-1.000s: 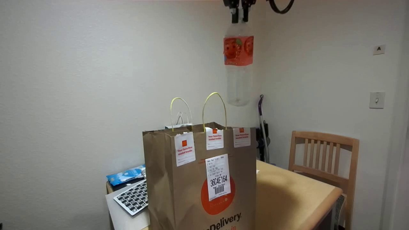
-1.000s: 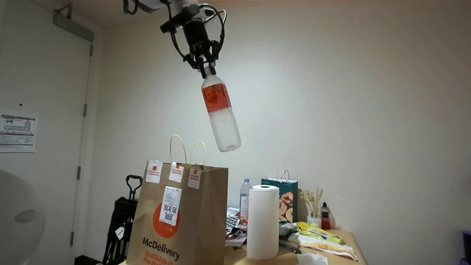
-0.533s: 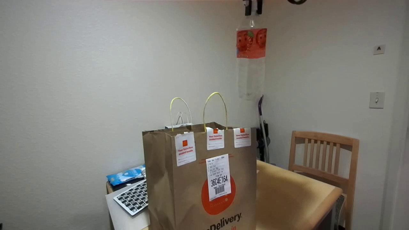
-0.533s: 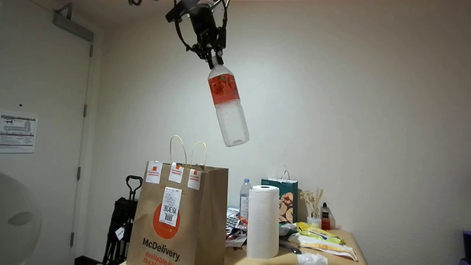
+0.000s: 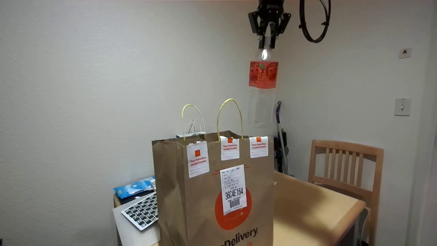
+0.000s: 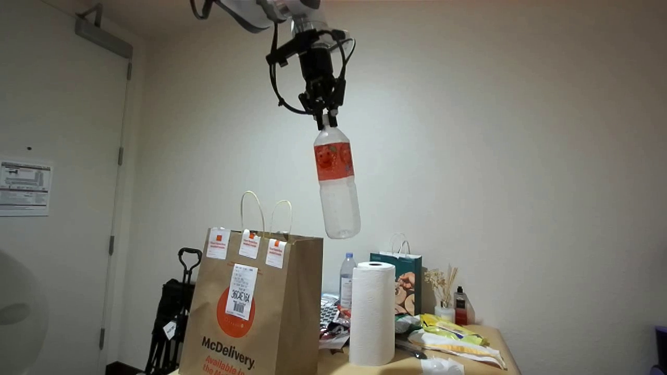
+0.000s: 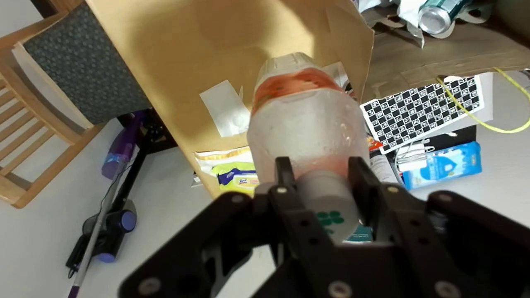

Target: Put the bottle in the paper bag and then remove it and put it back on the table

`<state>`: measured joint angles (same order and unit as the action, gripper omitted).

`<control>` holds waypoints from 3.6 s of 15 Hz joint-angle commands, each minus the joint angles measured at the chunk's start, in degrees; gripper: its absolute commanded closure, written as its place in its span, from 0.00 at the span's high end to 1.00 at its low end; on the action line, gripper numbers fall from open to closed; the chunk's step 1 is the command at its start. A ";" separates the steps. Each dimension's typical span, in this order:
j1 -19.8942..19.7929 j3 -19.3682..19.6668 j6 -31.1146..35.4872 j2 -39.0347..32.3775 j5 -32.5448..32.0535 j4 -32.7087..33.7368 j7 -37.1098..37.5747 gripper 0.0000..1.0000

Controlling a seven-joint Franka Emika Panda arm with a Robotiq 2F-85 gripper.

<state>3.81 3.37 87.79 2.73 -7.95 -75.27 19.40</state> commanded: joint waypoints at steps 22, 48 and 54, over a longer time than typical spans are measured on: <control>-5.64 1.03 8.77 -0.06 0.06 -20.44 2.51 0.37; -7.05 2.72 19.50 -15.99 -0.47 -21.50 -0.94 0.14; -8.71 3.64 28.66 -22.78 1.86 -20.22 -3.33 0.14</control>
<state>-3.75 6.69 113.09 -17.44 -7.34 -96.42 18.58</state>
